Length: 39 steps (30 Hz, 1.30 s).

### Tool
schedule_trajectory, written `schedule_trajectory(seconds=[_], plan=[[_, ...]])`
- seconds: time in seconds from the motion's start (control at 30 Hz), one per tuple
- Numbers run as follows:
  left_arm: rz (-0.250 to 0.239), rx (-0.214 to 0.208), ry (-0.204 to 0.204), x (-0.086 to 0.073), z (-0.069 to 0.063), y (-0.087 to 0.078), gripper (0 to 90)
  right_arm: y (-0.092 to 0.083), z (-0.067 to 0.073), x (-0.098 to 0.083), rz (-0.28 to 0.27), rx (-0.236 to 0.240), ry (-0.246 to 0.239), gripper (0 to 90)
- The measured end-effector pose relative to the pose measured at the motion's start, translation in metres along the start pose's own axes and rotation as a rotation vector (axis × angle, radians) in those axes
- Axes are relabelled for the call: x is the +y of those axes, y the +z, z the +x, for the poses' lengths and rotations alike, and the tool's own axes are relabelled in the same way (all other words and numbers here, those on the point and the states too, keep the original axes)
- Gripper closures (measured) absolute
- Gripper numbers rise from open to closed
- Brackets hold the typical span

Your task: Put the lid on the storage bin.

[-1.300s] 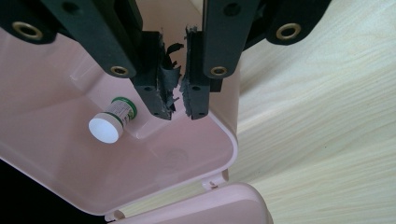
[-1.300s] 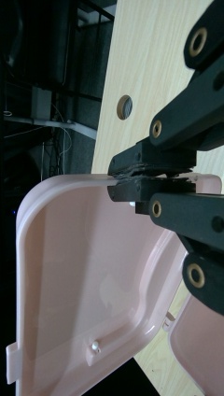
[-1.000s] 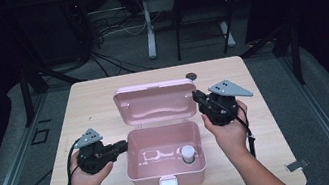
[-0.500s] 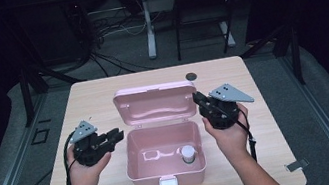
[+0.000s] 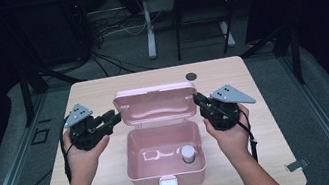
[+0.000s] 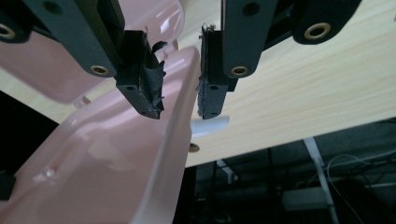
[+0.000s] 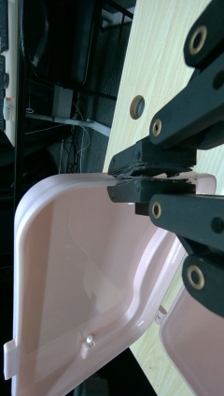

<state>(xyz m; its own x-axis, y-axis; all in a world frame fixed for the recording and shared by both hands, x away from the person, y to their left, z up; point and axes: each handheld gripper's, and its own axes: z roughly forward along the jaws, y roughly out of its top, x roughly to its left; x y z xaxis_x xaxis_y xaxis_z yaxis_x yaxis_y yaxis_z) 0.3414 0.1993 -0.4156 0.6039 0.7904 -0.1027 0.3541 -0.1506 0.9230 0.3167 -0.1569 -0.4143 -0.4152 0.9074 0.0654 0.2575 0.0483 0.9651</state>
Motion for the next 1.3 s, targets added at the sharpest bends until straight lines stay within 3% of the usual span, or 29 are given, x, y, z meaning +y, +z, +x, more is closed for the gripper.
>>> schedule_trajectory(seconds=[0.2, 0.37, 0.5, 0.63, 0.7, 1.17, 1.3], plan=[[-0.041, 0.018, 0.011, 0.013, -0.004, 0.003, 69.1, 0.0, 0.0, 0.0, -0.001, 0.001, 0.003, 85.5], [-0.074, 0.008, 0.017, 0.022, -0.008, 0.006, 72.5, 0.0, -0.001, -0.001, 0.0, 0.006, 0.008, 85.1], [-0.063, 0.045, 0.027, 0.025, -0.01, 0.007, 79.5, 0.0, -0.002, -0.001, 0.001, 0.012, 0.013, 84.4], [-0.062, 0.086, 0.067, 0.025, -0.015, 0.007, 81.8, 0.001, -0.002, -0.001, 0.006, 0.02, 0.016, 82.7], [-0.062, 0.091, 0.067, 0.024, -0.016, 0.006, 82.1, 0.001, -0.002, 0.0, 0.005, 0.025, 0.025, 82.7], [-0.058, 0.027, 0.021, 0.019, -0.017, -0.005, 78.0, -0.006, -0.003, 0.006, 0.001, 0.056, 0.042, 81.6], [-0.056, 0.022, 0.03, 0.017, -0.019, -0.008, 77.8, -0.009, -0.002, 0.006, 0.004, 0.065, 0.038, 81.0]])
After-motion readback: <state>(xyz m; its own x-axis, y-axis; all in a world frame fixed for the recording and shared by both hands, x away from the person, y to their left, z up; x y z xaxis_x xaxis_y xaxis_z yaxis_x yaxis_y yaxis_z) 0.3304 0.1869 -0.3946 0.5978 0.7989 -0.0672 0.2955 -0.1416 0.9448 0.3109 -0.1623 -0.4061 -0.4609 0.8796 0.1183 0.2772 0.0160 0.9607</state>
